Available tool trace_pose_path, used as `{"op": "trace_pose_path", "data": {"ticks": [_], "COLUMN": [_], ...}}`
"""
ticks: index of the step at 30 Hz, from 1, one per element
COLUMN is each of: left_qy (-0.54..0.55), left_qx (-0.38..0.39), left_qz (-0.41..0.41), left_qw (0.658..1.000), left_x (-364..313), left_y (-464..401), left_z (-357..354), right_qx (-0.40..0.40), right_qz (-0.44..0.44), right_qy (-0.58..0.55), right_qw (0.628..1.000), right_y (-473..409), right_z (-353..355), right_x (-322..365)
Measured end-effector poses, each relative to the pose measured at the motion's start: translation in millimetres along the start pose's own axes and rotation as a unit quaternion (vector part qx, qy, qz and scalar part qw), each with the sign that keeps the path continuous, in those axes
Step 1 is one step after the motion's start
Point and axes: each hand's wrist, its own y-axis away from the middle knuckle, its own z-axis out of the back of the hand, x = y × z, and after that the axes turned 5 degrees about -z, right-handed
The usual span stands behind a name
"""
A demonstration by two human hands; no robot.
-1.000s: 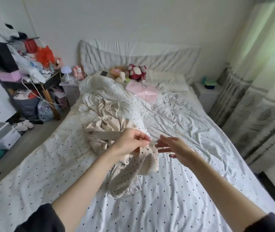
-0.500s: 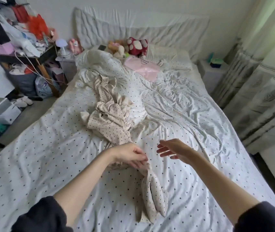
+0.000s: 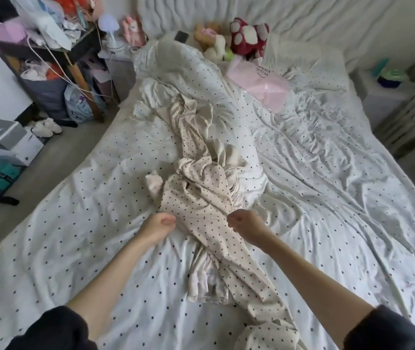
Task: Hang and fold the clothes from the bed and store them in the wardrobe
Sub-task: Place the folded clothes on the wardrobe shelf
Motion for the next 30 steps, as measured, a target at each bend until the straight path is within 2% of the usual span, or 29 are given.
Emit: {"op": "trace_pose_path", "data": {"ticks": [5,8,13,16,18,20,23,26,28,30], "left_qy": [-0.023,-0.022,0.005,-0.027,-0.082,-0.135,-0.205,-0.209,-0.2,-0.201], "left_qx": [-0.034,-0.045,-0.03,-0.049,0.0,0.085,0.194,0.289,0.331,0.324], "left_qz": [-0.005,-0.06,-0.075,-0.128,-0.181,-0.205,-0.19,-0.168,-0.157,-0.146], "left_qw": [0.999,0.997,0.997,0.99,0.98,0.966,0.94,0.919,0.909,0.913], "left_x": [23.6,27.5,42.9,48.1,51.0,53.8,56.8,56.4,56.7,56.6], "left_y": [-90.6,-116.9,-131.6,-124.1,-114.8,-105.2,-94.0,-76.4,-66.0,-59.3], "left_z": [22.4,18.9,7.8,10.7,14.6,18.7,23.0,20.7,17.3,12.3], "right_qx": [-0.038,-0.076,-0.103,-0.078,-0.059,-0.076,-0.12,-0.131,-0.133,-0.139], "right_qz": [0.069,0.119,0.185,0.173,0.147,0.138,0.146,0.161,0.156,0.148], "right_qy": [0.13,0.208,0.332,0.392,0.415,0.42,0.356,0.299,0.278,0.283], "right_qw": [0.988,0.968,0.919,0.9,0.896,0.894,0.915,0.931,0.938,0.937], "right_y": [-94.4,-134.1,-189.9,-211.5,-209.3,-196.6,-172.9,-143.9,-124.5,-105.5], "right_z": [-21.6,-30.4,-40.3,-45.1,-50.9,-56.0,-50.7,-30.8,-15.6,-3.4], "right_x": [52.5,72.1,104.5,115.1,111.9,100.7,78.0,49.5,28.4,6.7]}}
